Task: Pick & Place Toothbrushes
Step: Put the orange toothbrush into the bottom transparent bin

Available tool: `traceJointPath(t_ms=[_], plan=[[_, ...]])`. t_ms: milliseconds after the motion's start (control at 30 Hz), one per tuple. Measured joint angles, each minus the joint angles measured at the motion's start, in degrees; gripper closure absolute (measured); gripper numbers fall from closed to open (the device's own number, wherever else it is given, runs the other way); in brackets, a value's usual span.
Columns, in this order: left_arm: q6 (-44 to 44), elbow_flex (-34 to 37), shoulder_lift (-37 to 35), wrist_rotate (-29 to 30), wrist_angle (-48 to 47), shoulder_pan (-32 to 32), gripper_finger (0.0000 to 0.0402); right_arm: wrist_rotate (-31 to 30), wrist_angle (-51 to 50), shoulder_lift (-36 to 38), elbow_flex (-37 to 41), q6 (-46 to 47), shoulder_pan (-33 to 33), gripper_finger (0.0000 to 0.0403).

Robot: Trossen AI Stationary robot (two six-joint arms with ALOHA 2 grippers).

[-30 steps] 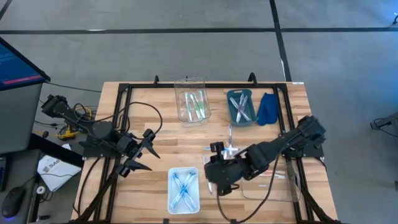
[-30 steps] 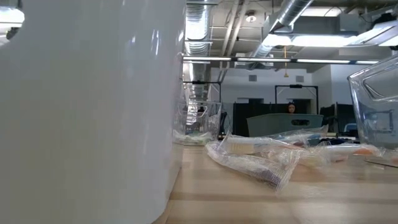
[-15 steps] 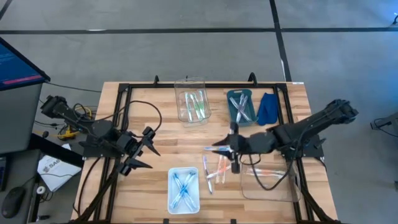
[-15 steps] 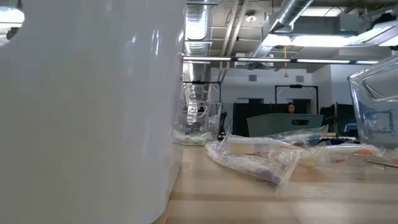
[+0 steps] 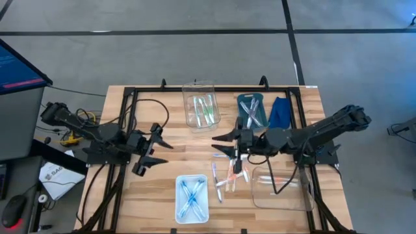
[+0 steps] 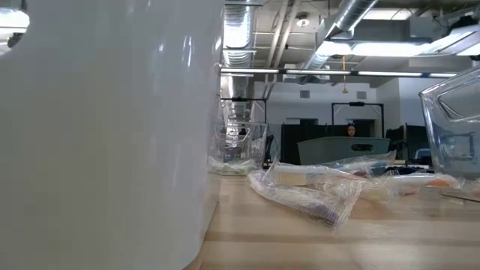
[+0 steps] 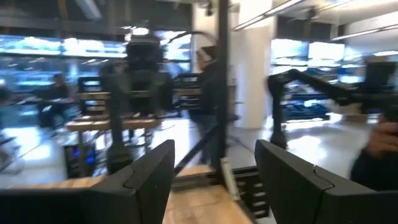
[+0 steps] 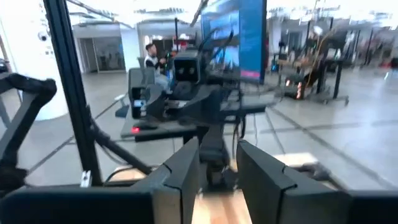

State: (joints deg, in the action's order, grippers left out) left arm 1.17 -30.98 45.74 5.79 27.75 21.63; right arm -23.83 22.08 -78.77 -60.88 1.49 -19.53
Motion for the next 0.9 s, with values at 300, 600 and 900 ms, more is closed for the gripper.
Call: traceJointPath(t_ms=[300,600,900], plan=[[1.8,0.0,7.7,4.0,1.9,-4.1,0.0183,0.0,-2.0,-2.9,0.0,1.1,0.8,0.0300],[1.8,0.0,10.7,3.8,2.3,-10.6,0.0183,0.0,-10.8,0.6,0.0,-2.7,0.8,0.0300],[6.3,0.0,11.1,-0.2,1.2,-17.1,0.0183,-1.7,-19.5,3.7,-0.1,-7.7,3.5,0.0300]])
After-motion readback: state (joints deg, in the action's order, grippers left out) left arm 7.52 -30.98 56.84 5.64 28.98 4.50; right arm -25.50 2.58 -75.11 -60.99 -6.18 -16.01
